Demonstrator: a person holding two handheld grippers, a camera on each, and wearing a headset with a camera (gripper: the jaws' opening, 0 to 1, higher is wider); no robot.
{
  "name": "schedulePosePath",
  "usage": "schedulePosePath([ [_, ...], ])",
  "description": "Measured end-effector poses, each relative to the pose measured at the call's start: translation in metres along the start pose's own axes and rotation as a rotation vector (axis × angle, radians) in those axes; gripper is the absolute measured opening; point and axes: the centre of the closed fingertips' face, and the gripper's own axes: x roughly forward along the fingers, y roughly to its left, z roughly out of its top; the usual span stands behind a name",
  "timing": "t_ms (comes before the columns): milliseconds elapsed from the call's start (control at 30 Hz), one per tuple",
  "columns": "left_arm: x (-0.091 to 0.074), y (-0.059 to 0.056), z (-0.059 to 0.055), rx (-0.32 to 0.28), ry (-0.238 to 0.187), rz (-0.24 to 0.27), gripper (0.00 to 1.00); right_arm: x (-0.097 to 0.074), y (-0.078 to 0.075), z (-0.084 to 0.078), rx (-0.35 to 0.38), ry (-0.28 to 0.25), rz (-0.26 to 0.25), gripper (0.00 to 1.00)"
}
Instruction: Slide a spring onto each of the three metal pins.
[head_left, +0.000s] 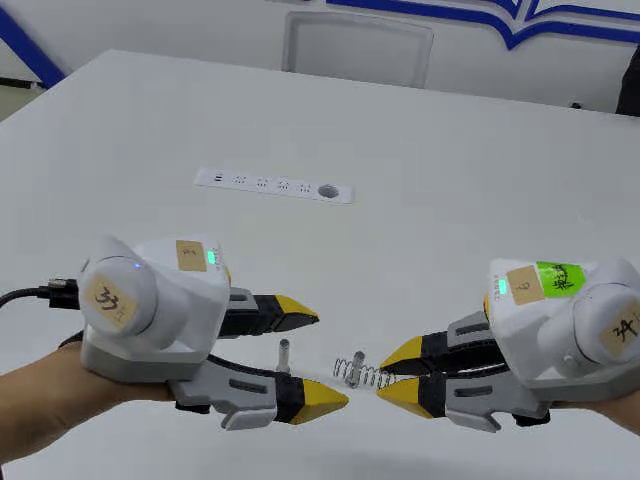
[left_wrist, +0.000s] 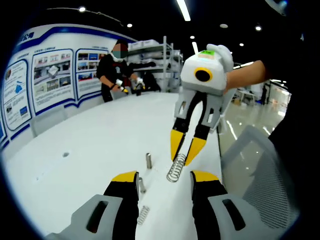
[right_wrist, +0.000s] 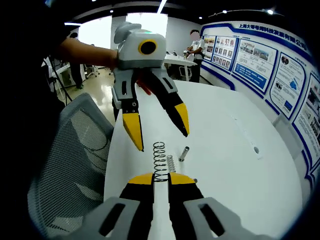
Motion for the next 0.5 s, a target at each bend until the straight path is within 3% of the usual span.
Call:
schedulePosePath([
  [233,0.004,-0.018,-0.005,0.035,0.043,-0.087,0.19,-0.002,0.006,0.006,-0.017,-0.005,0.015,0.11],
  [500,0.006,-0.024,-0.006,0.051,0.053,-0.113,0.14,0.000,0.010,0.011,-0.044,-0.002,0.035,0.11],
])
